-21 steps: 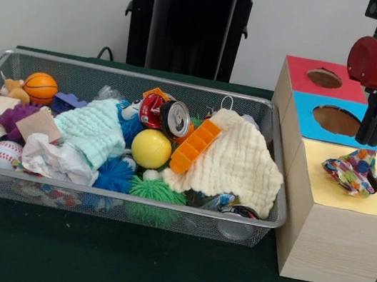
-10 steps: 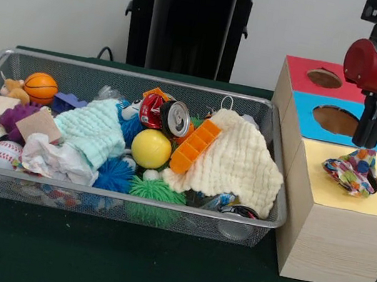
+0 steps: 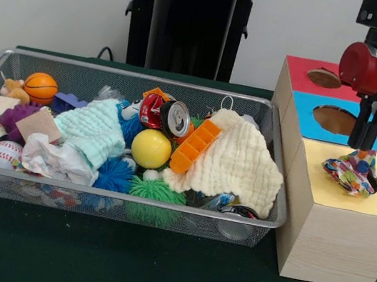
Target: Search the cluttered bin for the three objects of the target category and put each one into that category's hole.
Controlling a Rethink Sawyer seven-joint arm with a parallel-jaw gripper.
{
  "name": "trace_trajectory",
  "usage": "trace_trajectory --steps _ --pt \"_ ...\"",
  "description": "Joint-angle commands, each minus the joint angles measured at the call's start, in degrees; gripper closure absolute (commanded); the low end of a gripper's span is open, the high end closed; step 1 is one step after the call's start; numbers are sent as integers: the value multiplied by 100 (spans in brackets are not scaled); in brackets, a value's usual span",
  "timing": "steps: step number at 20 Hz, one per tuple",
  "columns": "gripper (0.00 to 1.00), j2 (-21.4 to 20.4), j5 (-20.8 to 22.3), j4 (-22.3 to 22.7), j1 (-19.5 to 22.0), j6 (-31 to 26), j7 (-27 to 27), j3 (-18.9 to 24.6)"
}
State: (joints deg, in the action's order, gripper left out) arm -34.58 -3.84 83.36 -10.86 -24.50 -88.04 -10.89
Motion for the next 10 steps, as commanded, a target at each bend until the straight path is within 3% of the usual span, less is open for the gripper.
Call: trace_trajectory --steps 1,10 --pt "100 249 117 538 151 254 -867 463" --pt "100 324 115 530 113 364 -953 420"
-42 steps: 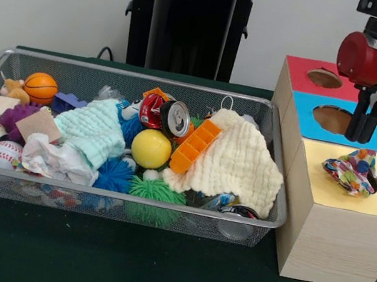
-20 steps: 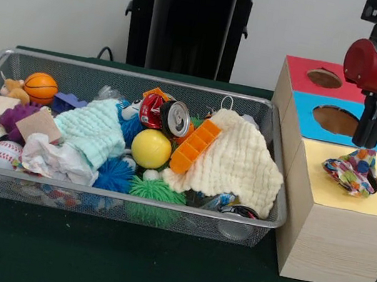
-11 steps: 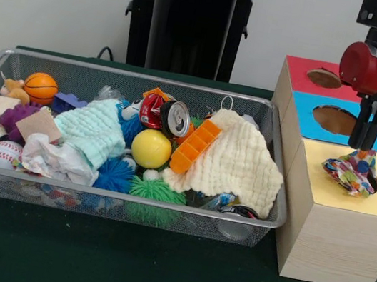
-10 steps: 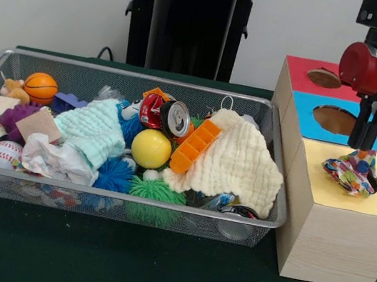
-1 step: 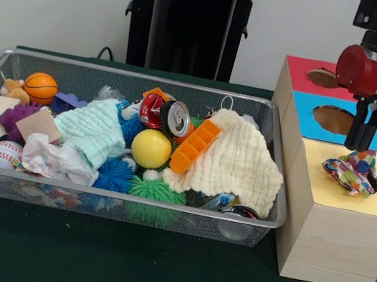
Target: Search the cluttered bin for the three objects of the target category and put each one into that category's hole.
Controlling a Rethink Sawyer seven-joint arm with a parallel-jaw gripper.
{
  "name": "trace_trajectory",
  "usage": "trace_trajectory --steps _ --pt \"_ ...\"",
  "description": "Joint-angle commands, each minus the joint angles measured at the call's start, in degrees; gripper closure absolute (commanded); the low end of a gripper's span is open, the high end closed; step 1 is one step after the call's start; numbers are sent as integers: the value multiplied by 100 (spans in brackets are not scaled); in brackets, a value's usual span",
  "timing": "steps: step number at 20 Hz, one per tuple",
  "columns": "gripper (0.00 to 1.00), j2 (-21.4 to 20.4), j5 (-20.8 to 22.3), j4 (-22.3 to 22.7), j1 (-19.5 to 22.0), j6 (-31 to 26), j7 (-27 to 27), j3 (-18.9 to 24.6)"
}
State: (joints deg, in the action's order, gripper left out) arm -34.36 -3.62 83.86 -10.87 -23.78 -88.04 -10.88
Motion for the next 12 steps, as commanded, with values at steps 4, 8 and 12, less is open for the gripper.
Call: trace_trajectory --steps 4,8,12 --pt "100 329 70 497 65 392 -1053 383" --pt "100 352 49 496 14 412 -1110 336" --pt "100 402 39 506 -14 528 -1154 319"
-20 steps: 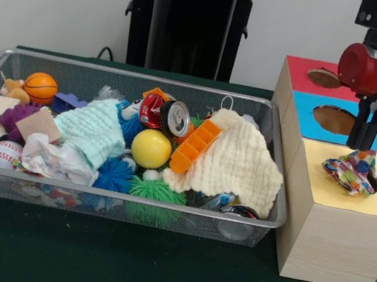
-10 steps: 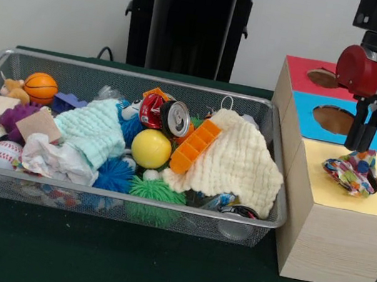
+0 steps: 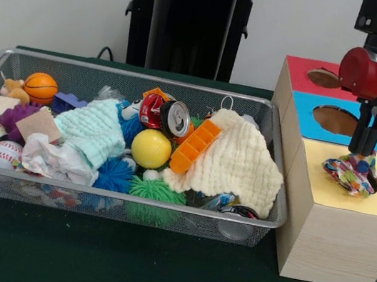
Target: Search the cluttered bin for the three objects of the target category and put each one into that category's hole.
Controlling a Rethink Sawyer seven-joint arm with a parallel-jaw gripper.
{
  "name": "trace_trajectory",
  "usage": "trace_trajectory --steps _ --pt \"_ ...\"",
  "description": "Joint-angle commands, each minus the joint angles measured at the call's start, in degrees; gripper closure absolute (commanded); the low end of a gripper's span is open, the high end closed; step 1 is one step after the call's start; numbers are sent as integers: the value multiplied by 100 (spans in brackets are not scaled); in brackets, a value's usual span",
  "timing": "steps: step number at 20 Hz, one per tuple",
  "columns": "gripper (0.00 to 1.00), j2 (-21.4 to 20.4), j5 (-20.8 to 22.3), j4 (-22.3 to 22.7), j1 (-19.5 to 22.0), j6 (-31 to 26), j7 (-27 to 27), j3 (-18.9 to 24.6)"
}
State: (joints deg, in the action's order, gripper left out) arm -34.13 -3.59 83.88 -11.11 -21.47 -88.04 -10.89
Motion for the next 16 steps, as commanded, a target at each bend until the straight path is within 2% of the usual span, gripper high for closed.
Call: trace_trajectory --steps 1,16 --pt "100 387 40 513 23 322 -1142 334" --pt "100 511 118 742 76 808 -1084 372"
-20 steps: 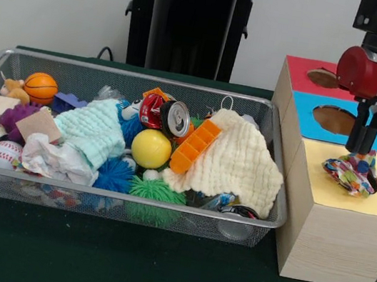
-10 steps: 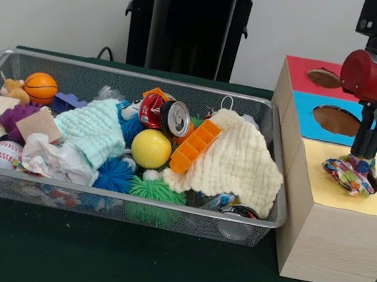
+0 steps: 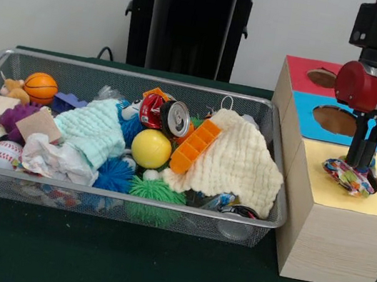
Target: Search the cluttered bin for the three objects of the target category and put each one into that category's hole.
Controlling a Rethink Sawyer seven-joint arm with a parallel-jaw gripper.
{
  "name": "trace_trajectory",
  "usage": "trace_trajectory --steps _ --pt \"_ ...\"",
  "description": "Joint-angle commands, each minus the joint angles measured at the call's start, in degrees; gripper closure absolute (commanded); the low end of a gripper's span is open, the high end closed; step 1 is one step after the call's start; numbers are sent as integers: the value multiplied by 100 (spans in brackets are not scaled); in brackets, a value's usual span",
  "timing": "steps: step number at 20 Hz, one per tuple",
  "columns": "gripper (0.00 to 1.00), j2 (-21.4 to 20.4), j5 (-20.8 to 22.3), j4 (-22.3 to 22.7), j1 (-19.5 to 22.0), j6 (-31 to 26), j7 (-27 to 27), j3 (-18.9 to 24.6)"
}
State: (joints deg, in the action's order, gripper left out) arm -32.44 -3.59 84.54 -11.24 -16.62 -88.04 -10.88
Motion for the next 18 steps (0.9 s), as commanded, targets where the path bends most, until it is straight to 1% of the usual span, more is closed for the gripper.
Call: trace_trajectory --steps 1,9,15,18 --pt "100 345 117 684 101 317 -1064 385" --pt "100 453 105 672 59 285 -1014 344" --pt "100 636 113 653 -35 553 -1110 293" --pt "100 695 70 621 -97 581 -1155 264"
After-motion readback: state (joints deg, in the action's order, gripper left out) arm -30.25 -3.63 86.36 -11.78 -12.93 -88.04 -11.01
